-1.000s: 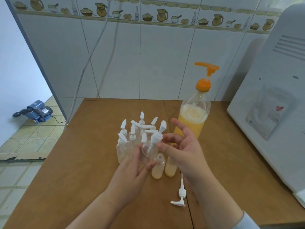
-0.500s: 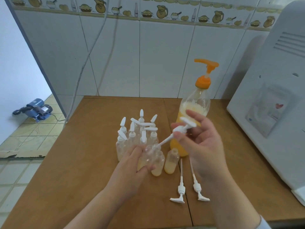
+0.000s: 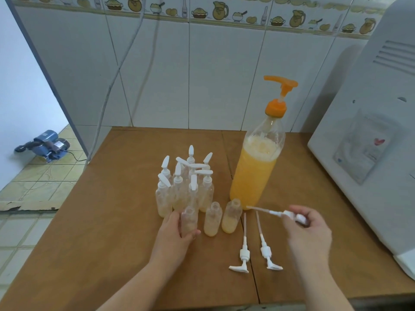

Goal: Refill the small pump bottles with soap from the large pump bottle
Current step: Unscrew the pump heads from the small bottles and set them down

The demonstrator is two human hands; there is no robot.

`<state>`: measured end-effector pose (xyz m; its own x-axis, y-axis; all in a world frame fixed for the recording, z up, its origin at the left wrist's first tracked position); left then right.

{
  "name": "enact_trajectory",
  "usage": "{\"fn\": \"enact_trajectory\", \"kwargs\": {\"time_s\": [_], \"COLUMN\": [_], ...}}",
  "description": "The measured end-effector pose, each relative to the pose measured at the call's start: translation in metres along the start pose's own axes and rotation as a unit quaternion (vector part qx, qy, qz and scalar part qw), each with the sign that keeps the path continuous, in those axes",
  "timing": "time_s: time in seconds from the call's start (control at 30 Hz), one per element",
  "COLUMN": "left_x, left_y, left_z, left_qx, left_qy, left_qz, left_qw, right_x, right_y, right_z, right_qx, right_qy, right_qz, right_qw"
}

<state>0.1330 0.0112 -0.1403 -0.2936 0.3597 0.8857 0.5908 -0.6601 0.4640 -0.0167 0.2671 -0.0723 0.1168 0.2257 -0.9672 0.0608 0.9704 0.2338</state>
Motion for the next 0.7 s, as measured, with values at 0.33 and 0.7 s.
{"fn": "enact_trajectory", "kwargs": {"time_s": [0.33,0.7], "left_x": [-0.035,-0.029], "left_y": [0.039,0.047], "left_z": [0.014,-0.049], "left_qx": [0.111,0.065], "left_qy": [0.024,0.079], "left_qz": [-0.066,0.016], "left_qw": [0.991,0.995], "right_x": [0.056,-0.050], "right_y": [-0.058,-0.060], "right_z": [0.015,0.038], "right_qx": [-0.190,-0.134], "right_qy": [0.119,0.268], "right_qz": [0.310,0.173], "right_qw": [0.924,0.938]}}
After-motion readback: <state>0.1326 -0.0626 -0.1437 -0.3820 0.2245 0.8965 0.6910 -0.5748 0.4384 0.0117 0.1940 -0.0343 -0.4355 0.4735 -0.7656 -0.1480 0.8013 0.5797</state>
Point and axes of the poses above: each hand's wrist, its own z-axis away from the middle knuckle, its own y-axis out of the back of the hand, x = y × z, the point moved 7 cm from there along -z, towards the middle knuckle, and after that the axes turned 6 degrees about -y, right-handed, at the moved point
